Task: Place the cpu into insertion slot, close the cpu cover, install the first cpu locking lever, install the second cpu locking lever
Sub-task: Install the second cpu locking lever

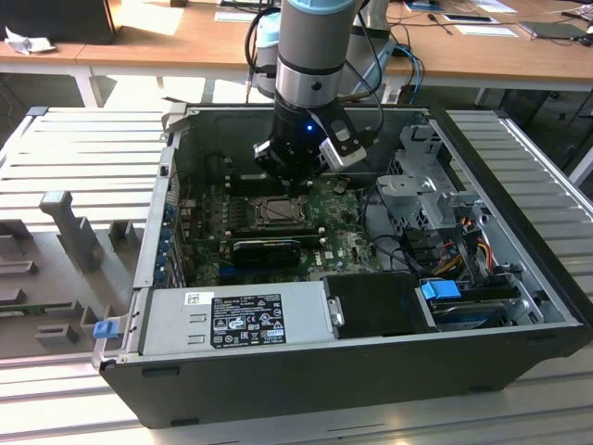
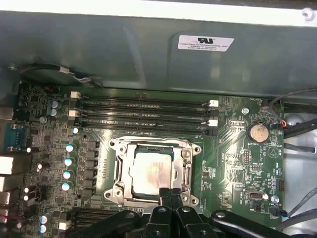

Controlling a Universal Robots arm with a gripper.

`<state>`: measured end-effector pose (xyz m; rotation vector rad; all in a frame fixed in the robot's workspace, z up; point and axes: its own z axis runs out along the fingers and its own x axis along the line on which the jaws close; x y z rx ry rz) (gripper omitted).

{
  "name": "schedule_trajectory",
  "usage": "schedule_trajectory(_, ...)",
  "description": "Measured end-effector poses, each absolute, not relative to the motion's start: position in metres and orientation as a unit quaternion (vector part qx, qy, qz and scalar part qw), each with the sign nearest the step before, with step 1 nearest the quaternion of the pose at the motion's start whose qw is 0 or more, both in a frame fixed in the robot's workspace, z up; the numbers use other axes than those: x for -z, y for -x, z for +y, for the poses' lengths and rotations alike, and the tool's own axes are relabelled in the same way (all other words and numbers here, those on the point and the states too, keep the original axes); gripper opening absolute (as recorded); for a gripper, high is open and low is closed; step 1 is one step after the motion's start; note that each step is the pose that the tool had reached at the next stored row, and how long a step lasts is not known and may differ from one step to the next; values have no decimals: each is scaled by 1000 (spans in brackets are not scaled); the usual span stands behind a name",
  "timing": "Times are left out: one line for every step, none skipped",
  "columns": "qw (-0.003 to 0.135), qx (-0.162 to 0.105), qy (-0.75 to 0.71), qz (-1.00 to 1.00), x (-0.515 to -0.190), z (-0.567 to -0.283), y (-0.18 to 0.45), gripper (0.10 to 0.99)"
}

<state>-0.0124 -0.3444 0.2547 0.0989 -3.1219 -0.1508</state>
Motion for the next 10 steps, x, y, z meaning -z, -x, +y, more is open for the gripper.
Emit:
schedule_trajectory(7,48,-32,-998,-256,-344,12,106)
schedule_trajectory(7,48,-32,-998,-258,-344,12,106)
schedule_trajectory(7,48,-32,-998,-260,-344,12,106)
schedule_trajectory(7,48,-32,-998,-262,-344,12,106)
schedule_trajectory(7,48,-32,-998,-262,-344,12,106)
schedule_trajectory(7,48,-32,-998,-262,-344,12,106)
schedule_trajectory(7,48,-32,-998,-263,-347,12,106)
schedule_trajectory(8,48,-32,-998,-261,-350,13,106)
schedule_trajectory(9,48,-32,-998,-257,-353,13,106)
schedule_trajectory(10,48,-33,-998,-253,-355,13,106)
